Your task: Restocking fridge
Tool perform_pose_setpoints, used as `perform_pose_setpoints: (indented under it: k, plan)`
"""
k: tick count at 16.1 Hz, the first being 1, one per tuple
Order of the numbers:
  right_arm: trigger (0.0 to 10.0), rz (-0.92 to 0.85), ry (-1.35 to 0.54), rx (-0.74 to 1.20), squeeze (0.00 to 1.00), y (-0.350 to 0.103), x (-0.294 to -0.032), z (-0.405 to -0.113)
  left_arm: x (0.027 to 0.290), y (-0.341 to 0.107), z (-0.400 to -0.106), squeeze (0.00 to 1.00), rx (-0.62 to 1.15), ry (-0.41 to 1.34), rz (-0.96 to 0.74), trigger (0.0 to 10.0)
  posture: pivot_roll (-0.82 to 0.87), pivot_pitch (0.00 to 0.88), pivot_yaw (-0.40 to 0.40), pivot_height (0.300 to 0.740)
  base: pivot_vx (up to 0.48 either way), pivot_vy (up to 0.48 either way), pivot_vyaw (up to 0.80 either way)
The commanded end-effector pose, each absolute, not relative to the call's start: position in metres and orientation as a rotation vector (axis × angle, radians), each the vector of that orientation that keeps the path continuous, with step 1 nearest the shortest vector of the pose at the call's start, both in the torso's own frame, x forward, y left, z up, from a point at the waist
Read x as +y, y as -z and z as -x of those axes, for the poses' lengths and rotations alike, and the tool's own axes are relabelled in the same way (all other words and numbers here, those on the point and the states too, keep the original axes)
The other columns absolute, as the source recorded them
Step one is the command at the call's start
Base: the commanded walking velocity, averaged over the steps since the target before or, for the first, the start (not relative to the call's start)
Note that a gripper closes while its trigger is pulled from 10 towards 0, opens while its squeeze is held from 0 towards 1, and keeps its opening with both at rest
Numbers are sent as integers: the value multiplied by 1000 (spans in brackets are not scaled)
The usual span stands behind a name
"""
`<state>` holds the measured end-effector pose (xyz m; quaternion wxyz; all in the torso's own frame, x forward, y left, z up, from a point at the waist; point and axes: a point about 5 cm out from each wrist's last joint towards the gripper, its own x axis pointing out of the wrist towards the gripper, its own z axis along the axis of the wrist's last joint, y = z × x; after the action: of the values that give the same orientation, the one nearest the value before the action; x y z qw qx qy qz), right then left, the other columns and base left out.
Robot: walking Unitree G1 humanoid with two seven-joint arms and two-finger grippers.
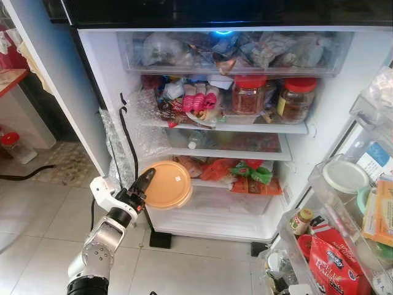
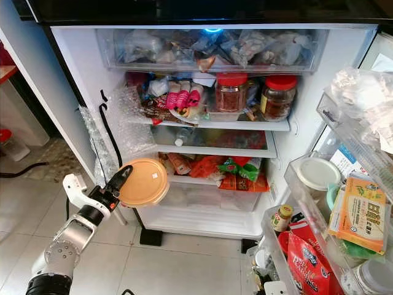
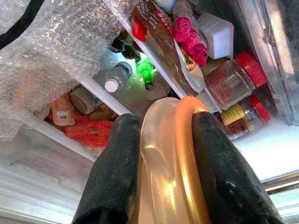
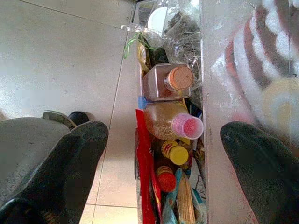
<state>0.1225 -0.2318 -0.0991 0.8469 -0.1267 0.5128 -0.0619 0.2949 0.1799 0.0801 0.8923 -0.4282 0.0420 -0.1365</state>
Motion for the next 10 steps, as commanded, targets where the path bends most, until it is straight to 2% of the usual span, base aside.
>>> perform_pose_setpoints:
  k: [1, 10]
  plan:
    - [10000, 253, 135, 1088, 0, 100, -231, -121, 183, -87, -299, 0, 65, 291, 877, 10000, -129, 0, 16, 740, 0, 0, 0]
    - [10000, 242, 132, 1086, 0, 100, -230, -122, 180, -88, -300, 0, 69, 299, 875, 10000, -131, 0, 17, 740, 0, 0, 0]
